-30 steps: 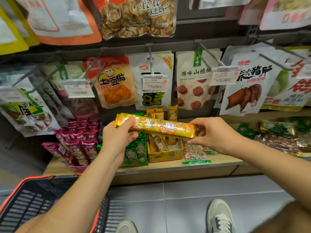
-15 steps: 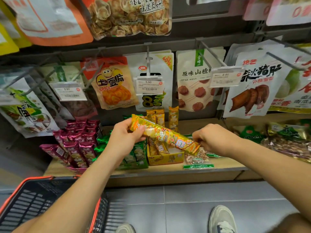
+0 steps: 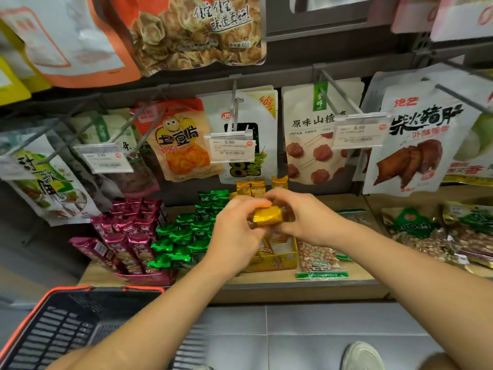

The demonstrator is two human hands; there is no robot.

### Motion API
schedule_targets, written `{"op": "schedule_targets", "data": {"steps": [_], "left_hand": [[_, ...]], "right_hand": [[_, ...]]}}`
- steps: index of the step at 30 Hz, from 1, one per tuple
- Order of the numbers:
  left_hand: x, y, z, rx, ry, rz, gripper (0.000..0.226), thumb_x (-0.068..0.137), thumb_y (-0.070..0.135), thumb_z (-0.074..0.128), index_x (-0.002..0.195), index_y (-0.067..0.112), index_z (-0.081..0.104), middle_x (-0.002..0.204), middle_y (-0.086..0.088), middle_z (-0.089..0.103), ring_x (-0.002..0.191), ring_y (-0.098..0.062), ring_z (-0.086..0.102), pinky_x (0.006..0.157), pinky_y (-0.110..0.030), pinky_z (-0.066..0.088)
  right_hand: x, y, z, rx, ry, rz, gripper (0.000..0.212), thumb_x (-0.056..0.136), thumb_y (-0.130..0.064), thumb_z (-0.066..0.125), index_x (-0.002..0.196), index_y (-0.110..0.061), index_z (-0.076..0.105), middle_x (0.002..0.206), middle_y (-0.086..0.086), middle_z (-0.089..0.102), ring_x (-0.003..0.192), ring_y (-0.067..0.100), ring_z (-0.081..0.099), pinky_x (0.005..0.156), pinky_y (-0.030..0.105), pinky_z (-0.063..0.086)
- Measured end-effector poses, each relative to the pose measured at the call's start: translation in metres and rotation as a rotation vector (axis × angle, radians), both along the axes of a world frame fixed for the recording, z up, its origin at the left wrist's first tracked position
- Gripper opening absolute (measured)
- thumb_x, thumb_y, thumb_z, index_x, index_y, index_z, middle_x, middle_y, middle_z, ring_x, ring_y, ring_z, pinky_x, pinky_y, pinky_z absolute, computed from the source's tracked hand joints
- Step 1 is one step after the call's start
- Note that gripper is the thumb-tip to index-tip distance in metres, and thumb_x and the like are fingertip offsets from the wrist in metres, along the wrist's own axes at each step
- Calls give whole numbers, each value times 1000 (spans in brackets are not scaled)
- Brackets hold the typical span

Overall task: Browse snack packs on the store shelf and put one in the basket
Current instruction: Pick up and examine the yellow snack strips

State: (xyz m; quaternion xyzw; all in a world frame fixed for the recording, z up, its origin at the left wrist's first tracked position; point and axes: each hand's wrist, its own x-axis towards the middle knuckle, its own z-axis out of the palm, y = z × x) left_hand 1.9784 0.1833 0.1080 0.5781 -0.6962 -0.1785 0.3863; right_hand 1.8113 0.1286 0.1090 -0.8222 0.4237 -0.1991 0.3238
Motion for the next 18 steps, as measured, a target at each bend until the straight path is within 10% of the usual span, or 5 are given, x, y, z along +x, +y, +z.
{"op": "schedule_targets", "data": {"steps": [3,7,11,18], "left_hand": [[4,-14,8,225,75,-33,53,82,-9,61,100,40,54,103,7,60,82,-3,66,73,-13,52],[20,-42,5,217,-456,-3,31,90,6,55,114,22,66,116,2,63,108,-17,57,98,-31,46],[22,-68,-6,220,-899,-6,30,91,16,53,120,15,60,122,-3,60,119,-25,46,92,-39,48],[18,-99,-34,242,-1248,8,48,89,19,58,134,7,45,140,-11,49,134,-30,35,106,-44,31]], "right_hand": [[-3,-9,-4,-22,-47,-127,35,81,-18,76,100,-37,54,97,-8,64,90,13,61,78,29,48],[-6,-23,-15,41,-56,-317,30,80,-12,76,96,-28,56,99,1,64,89,20,59,76,27,45],[-4,-29,-33,143,6,-364,33,86,-13,70,115,-24,59,107,3,66,98,21,63,85,29,50],[0,-31,-67,234,168,-420,42,88,-19,70,125,-31,56,112,-3,66,106,20,62,94,36,51]]}}
